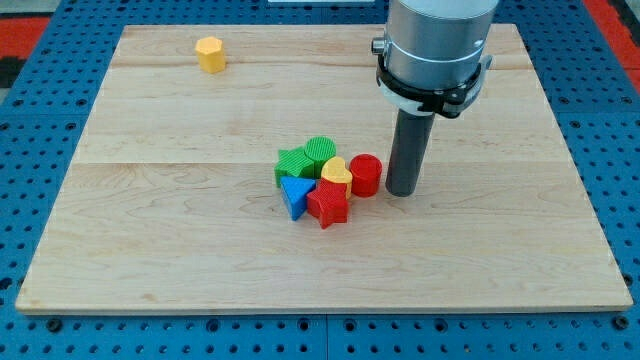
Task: Push the blue cube to the green circle
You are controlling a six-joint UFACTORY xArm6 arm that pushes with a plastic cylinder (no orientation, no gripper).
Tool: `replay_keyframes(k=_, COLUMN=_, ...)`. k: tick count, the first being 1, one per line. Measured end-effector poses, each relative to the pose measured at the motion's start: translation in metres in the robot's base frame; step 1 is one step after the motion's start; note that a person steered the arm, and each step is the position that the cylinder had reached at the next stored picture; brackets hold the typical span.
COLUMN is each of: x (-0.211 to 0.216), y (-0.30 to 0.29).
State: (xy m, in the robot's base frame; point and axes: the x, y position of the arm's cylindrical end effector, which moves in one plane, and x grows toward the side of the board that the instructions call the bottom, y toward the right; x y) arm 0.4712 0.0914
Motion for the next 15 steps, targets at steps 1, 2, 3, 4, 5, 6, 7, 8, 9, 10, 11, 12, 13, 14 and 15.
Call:
replay_keyframes(k=1, x=-0.057, y=0.063)
replay_keyframes(k=2, x=-0.121, y=0.075)
replay_keyframes(k=3, x=-0.190, y=0.075)
replay_keyframes(k=4, x=-0.259, y=0.071)
replay_keyframes(k=5, x=-0.277, y=0.027)
replay_keyframes(k=6, x=-0.231, y=-0.019)
replay_keyframes(k=7, x=-0.186, y=-0.033)
replay_keyframes(k=8, x=-0.195, y=-0.037)
replay_keyframes(k=9, x=-0.231, y=-0.046)
replay_keyframes(k=10, x=-0.257, y=-0.015)
replay_keyframes(k=11, x=-0.248, y=0.011)
replay_keyframes(k=12, x=-0.221, y=0.019)
replay_keyframes(k=13, x=-0.172, y=0.006)
replay_keyframes(k=14, x=-0.122, y=0.000)
replay_keyframes(k=15, x=-0.089, y=0.000)
